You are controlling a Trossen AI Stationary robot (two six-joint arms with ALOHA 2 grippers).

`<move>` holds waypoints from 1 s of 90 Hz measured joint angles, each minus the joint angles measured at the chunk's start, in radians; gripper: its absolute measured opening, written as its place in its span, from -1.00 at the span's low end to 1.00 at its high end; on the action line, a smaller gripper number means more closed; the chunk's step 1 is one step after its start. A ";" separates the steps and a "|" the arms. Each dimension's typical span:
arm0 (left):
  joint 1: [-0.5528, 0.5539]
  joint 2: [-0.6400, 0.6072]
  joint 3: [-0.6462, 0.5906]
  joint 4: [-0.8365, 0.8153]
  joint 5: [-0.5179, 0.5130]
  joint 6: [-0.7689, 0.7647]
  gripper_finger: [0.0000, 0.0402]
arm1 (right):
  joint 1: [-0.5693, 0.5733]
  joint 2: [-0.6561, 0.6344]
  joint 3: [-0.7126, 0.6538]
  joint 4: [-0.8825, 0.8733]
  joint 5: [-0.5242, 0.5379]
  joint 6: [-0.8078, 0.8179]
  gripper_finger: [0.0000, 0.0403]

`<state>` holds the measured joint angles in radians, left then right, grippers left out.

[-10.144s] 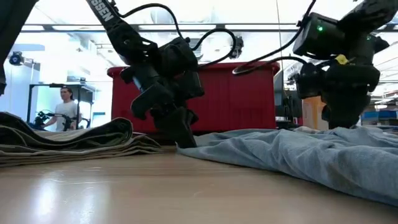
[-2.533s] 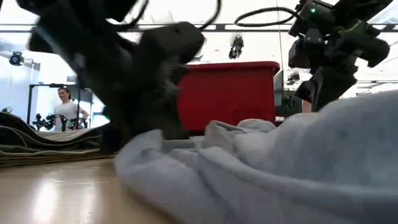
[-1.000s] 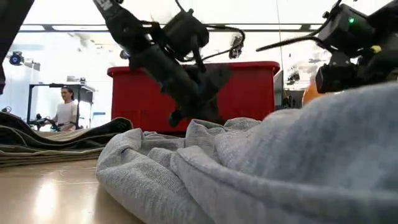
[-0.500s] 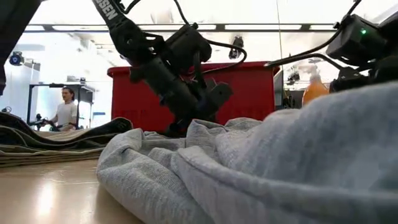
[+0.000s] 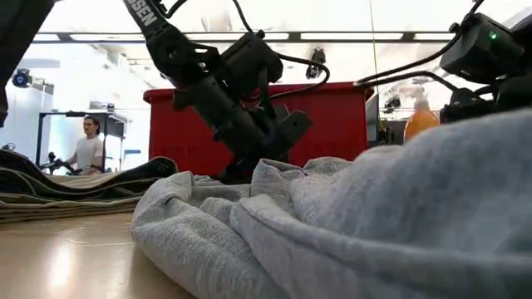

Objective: Fold laundry
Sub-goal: Fold the gray shirt

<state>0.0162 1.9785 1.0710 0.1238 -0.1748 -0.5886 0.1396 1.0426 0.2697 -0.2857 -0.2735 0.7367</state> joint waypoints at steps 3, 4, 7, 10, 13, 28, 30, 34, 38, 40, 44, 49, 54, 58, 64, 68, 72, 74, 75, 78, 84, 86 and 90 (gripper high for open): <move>0.000 0.000 0.000 0.000 0.000 0.000 -1.00 | 0.000 0.003 0.000 0.003 -0.014 -0.003 -1.00; 0.000 0.000 0.000 0.000 0.000 0.000 -1.00 | 0.000 0.003 0.000 0.002 -0.015 -0.003 -1.00; 0.000 0.000 0.000 0.000 0.000 0.000 -1.00 | 0.000 0.001 0.001 -0.015 -0.003 -0.002 -1.00; 0.000 0.000 0.000 0.000 0.000 0.000 -1.00 | 0.001 -0.002 0.003 -0.044 0.031 0.019 -1.00; 0.000 0.000 0.000 0.000 0.000 0.000 -1.00 | 0.001 -0.006 0.006 -0.086 0.088 0.061 -1.00; 0.000 0.000 0.000 0.000 0.000 -0.001 -1.00 | 0.000 -0.036 0.003 -0.109 0.169 0.103 -1.00; 0.000 0.000 0.000 0.000 0.000 -0.001 -1.00 | 0.000 -0.041 0.004 -0.110 0.167 0.102 -1.00; 0.000 0.000 0.000 0.000 0.000 -0.001 -1.00 | 0.001 -0.054 0.012 -0.128 0.174 0.113 -1.00; 0.000 0.000 0.000 0.000 0.000 -0.004 -1.00 | 0.000 -0.074 0.022 -0.171 0.193 0.119 -1.00; 0.000 0.000 0.000 0.000 0.000 -0.005 -1.00 | 0.000 -0.086 0.025 -0.187 0.200 0.117 -1.00; 0.000 0.000 0.000 0.000 0.000 -0.007 -1.00 | 0.000 -0.110 0.029 -0.214 0.204 0.107 -1.00; -0.001 0.000 0.000 0.001 0.000 -0.008 -1.00 | 0.000 -0.140 0.036 -0.234 0.204 0.106 -1.00; -0.001 0.000 0.000 0.001 0.000 -0.007 -1.00 | 0.000 -0.173 0.045 -0.248 0.203 0.117 -1.00; -0.001 0.000 0.000 0.001 0.000 -0.007 -1.00 | 0.000 -0.198 0.047 -0.263 0.194 0.122 -1.00; -0.001 0.000 0.000 0.003 0.000 -0.007 -1.00 | 0.000 -0.227 0.047 -0.290 0.187 0.128 -0.99; -0.001 0.000 0.000 0.006 0.000 -0.007 -1.00 | 0.000 -0.246 0.047 -0.297 0.183 0.134 -0.97; -0.001 0.000 0.000 0.008 0.000 -0.007 -1.00 | 0.000 -0.267 0.047 -0.292 0.172 0.134 -0.93; -0.001 0.000 0.000 0.008 0.000 -0.007 -1.00 | 0.001 -0.277 0.047 -0.283 0.165 0.124 -0.91; -0.001 0.000 0.000 0.008 0.000 -0.007 -1.00 | 0.002 -0.281 0.047 -0.274 0.159 0.116 -0.89; -0.001 0.000 0.000 0.010 0.000 -0.007 -1.00 | 0.009 -0.294 0.047 -0.232 0.136 0.087 -0.85; -0.001 0.000 0.000 0.016 0.001 -0.007 -1.00 | 0.033 -0.302 0.050 -0.106 0.075 -0.014 -0.76; -0.002 0.000 0.000 0.016 0.001 -0.007 -1.00 | 0.043 -0.299 0.052 -0.078 0.067 -0.050 -0.73; -0.002 0.000 0.000 0.016 0.001 -0.007 -1.00 | 0.064 -0.287 0.053 -0.060 0.067 -0.113 -0.68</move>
<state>0.0147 1.9789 1.0710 0.1398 -0.1741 -0.5961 0.2038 0.7554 0.3229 -0.3454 -0.2070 0.6235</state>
